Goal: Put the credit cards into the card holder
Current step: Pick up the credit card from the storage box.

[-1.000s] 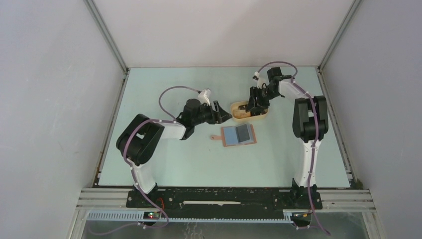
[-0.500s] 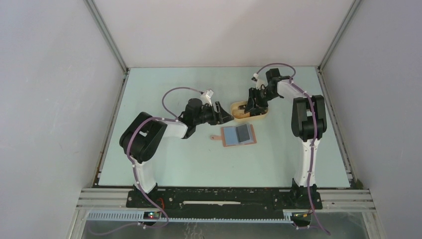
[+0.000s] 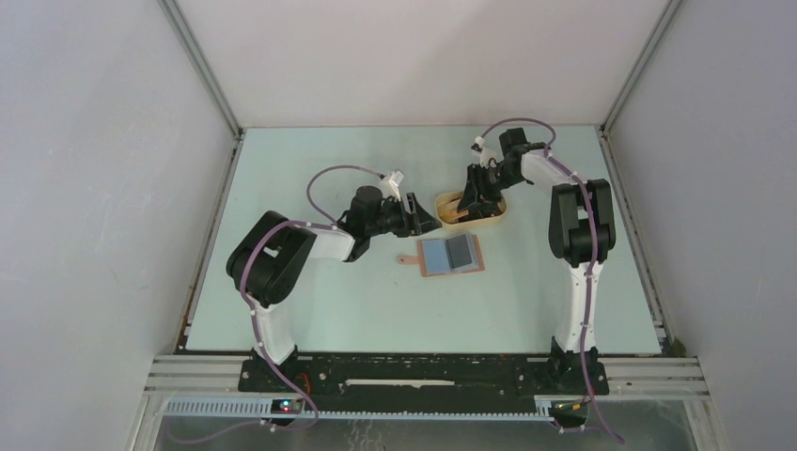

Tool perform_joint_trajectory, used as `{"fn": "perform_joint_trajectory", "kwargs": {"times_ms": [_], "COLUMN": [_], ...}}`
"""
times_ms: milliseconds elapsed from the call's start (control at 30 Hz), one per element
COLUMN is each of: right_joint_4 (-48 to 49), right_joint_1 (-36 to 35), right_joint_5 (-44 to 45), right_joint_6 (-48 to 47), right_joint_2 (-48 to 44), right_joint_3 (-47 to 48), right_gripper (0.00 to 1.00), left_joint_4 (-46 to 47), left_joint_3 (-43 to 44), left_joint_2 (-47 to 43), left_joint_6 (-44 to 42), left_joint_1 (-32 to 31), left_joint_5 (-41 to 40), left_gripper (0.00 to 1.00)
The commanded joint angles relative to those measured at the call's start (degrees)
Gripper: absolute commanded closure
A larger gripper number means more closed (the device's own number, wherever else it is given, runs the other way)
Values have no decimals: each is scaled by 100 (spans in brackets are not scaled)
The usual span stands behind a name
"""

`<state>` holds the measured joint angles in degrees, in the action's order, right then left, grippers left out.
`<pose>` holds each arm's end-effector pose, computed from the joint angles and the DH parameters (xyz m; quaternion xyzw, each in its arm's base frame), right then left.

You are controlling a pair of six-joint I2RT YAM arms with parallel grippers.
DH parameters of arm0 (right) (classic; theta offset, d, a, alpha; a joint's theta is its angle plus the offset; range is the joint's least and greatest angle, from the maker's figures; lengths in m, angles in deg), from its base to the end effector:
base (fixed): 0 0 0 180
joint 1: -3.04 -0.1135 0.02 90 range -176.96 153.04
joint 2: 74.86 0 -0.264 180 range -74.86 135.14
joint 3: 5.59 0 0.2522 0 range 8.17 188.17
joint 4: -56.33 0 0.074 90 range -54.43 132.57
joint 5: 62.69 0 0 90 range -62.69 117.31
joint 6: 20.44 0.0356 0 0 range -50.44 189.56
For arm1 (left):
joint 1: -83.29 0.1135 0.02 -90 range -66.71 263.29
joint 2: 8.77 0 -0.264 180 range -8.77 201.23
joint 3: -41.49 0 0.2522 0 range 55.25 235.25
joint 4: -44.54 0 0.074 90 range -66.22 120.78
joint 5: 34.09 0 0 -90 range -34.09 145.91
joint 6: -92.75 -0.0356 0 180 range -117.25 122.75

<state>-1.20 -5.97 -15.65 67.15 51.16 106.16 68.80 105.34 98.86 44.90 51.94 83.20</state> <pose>0.4416 0.0946 0.1698 -0.1490 0.9085 0.3694 0.1261 0.3174 -0.2125 0.1553 0.0608 0.8030 -0.4899 0.3340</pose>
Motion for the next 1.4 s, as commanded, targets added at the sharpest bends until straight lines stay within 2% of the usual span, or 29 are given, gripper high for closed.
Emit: {"fn": "perform_joint_trajectory", "kwargs": {"times_ms": [0,167,433,567,700,867,1067,1200,1367], "right_joint_4": [121,207,398,565,671,604,510,493,486], "right_joint_1": [-118,-118,-12,121,334,652,857,858,1015], "right_joint_5": [-428,-389,-242,-402,-728,-1444,-2294,-2792,-3136], "right_joint_6": [163,312,552,577,404,116,-283,-391,-396], "right_joint_2": [-190,-171,-74,-180,-366,-561,-793,-874,-910], "right_joint_3": [172,190,168,48,-91,-201,-336,-394,-429], "right_gripper": [54,61,82,94,100,100,100,100,100], "left_joint_4": [65,65,65,162,472,1447,3437,3487,2828], "left_joint_3": [287,281,259,182,166,143,378,558,873], "left_joint_2": [9,12,-20,-127,-299,-325,547,776,977], "left_joint_6": [56,56,39,-19,-62,290,1612,1850,1850], "left_joint_1": [15,15,15,22,49,77,180,226,226], "left_joint_5": [111,102,83,12,93,282,560,505,394], "left_gripper": [32,32,32,32,31,27,24,25,27]}}
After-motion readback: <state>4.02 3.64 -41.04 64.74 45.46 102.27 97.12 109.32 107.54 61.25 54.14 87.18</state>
